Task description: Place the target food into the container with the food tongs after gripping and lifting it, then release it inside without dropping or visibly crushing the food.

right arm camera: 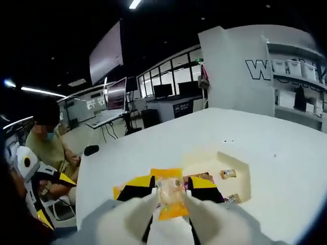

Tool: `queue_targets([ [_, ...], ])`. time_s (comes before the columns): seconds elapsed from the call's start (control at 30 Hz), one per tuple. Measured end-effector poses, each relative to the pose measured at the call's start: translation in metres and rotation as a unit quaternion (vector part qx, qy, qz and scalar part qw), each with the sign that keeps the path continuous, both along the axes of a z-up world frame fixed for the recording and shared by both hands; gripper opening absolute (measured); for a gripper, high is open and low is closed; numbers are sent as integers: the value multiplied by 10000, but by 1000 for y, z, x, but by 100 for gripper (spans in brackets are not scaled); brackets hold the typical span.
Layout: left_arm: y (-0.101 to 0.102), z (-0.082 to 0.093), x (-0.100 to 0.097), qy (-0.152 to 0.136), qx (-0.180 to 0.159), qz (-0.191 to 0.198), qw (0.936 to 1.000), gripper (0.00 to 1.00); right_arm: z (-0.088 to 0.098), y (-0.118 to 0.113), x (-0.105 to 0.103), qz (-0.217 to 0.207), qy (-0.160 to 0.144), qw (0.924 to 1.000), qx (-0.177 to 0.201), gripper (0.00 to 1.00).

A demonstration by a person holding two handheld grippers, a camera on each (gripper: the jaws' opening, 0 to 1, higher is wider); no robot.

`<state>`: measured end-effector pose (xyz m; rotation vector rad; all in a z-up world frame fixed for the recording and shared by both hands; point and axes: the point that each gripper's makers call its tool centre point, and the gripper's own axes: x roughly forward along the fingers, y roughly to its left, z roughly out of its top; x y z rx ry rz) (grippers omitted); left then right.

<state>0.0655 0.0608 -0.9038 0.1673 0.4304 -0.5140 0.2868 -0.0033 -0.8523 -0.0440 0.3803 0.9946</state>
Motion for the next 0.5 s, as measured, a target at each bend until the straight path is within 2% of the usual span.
queue_targets([
  [0.1, 2, 1, 1, -9, 16, 13, 10000, 84, 4, -1, 6, -90, -54, 9999, 23, 20],
  [0.17, 3, 2, 2, -18, -5, 14, 10000, 84, 8, -4, 14, -252, -193, 9995, -4, 20],
  [0.27, 3, 2, 2, -21, 13, 12, 10000, 84, 14, -3, 21, -315, -179, 9993, 116, 20],
  [0.5, 8, -1, 3, 1, 2, 62, 10000, 84, 20, 3, 33, -380, -353, 9987, 0, 20],
])
